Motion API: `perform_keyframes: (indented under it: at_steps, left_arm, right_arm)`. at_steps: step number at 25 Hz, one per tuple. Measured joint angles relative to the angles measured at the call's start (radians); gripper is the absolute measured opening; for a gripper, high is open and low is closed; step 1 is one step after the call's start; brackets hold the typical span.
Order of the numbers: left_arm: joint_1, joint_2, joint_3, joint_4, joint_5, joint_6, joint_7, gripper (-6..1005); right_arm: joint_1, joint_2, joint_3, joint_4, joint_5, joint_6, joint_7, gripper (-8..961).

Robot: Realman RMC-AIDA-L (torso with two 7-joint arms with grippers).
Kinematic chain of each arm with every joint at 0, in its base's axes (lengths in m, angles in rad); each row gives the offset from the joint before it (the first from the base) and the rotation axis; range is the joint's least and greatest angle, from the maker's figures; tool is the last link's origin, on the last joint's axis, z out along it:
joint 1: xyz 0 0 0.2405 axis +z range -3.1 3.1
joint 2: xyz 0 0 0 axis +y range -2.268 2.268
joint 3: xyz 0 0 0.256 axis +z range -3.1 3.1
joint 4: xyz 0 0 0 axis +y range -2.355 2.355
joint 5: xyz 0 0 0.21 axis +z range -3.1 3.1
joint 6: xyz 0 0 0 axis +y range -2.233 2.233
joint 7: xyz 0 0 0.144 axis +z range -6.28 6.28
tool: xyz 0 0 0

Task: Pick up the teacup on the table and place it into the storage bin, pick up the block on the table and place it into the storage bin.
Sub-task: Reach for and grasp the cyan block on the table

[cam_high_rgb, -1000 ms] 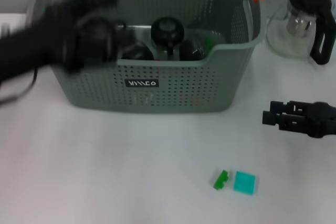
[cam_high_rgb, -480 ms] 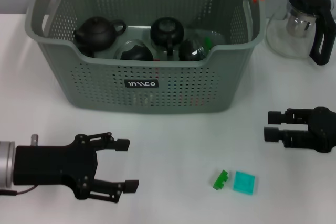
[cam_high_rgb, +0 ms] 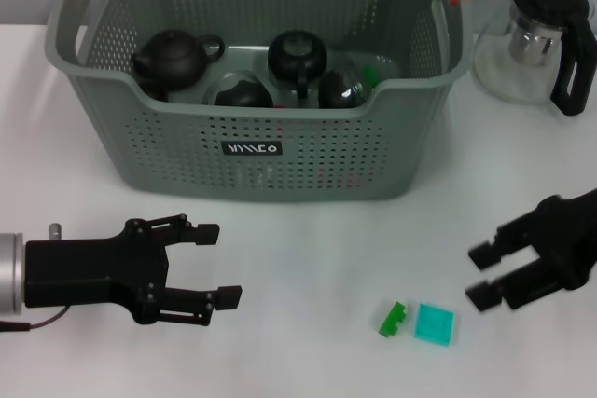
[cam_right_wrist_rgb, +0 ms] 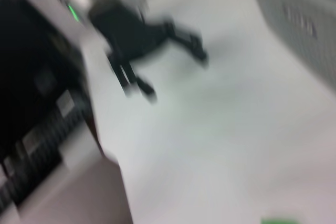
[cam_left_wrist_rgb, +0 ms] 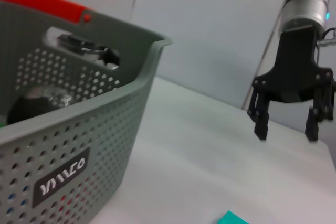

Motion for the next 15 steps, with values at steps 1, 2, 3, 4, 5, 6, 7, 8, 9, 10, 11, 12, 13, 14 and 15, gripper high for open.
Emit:
perform_keyframes:
  at_steps: [1, 2, 3, 4, 5, 6, 7, 8, 9, 10, 11, 12, 13, 14, 15]
  left_arm:
    - [0.0, 0.0, 0.0, -0.002, 0.0, -0.004, -0.006, 933]
    - [0.0, 0.0, -0.004, -0.006, 0.0, -0.007, -0.008, 933]
    - [0.0, 0.0, -0.009, -0.01, 0.0, -0.009, -0.008, 933]
    - [-0.001, 0.0, -0.022, -0.019, 0.0, -0.011, -0.007, 933]
    - [-0.003, 0.0, -0.034, -0.025, 0.0, -0.012, -0.006, 933]
    - [-0.007, 0.0, -0.048, -0.035, 0.0, -0.013, -0.004, 933]
    - [-0.011, 0.0, -0.062, -0.047, -0.001, -0.016, -0.003, 933]
    - [-0.014, 0.001, -0.071, -0.055, -0.003, -0.018, -0.002, 933]
    - [-0.016, 0.001, -0.074, -0.061, -0.008, -0.021, 0.0, 933]
    - [-0.017, 0.001, -0.077, -0.067, -0.012, -0.024, 0.0, 933]
    - [-0.017, 0.002, -0.078, -0.071, -0.017, -0.028, 0.001, 933]
    - [-0.017, 0.002, -0.078, -0.072, -0.017, -0.034, 0.002, 933]
    - [-0.017, 0.003, -0.078, -0.074, -0.017, -0.039, 0.002, 933]
    - [-0.017, 0.003, -0.079, -0.077, -0.017, -0.044, 0.002, 933]
    - [-0.017, 0.003, -0.081, -0.083, -0.017, -0.052, 0.002, 933]
  right_arm:
    - [0.063, 0.011, -0.071, -0.01, -0.096, 0.008, 0.045, 673]
    - [0.063, 0.011, -0.071, -0.01, -0.096, 0.008, 0.045, 673]
    - [0.101, 0.023, -0.104, -0.008, -0.153, 0.012, 0.058, 673]
    - [0.144, 0.042, -0.134, 0.0, -0.216, 0.023, 0.068, 672]
    - [0.176, 0.057, -0.162, 0.007, -0.264, 0.034, 0.073, 672]
    - [0.198, 0.069, -0.184, 0.013, -0.298, 0.043, 0.076, 671]
    - [0.223, 0.079, -0.233, 0.025, -0.324, 0.066, 0.088, 671]
    - [0.239, 0.082, -0.282, 0.037, -0.331, 0.091, 0.106, 671]
    - [0.249, 0.083, -0.329, 0.049, -0.328, 0.112, 0.127, 670]
    - [0.256, 0.083, -0.378, 0.059, -0.319, 0.146, 0.151, 670]
    - [0.26, 0.083, -0.42, 0.066, -0.309, 0.17, 0.171, 670]
    - [0.26, 0.082, -0.46, 0.07, -0.299, 0.2, 0.188, 669]
    - [0.258, 0.083, -0.502, 0.074, -0.285, 0.228, 0.202, 669]
    - [0.255, 0.085, -0.533, 0.077, -0.274, 0.243, 0.21, 669]
    - [0.248, 0.085, -0.562, 0.079, -0.258, 0.262, 0.219, 669]
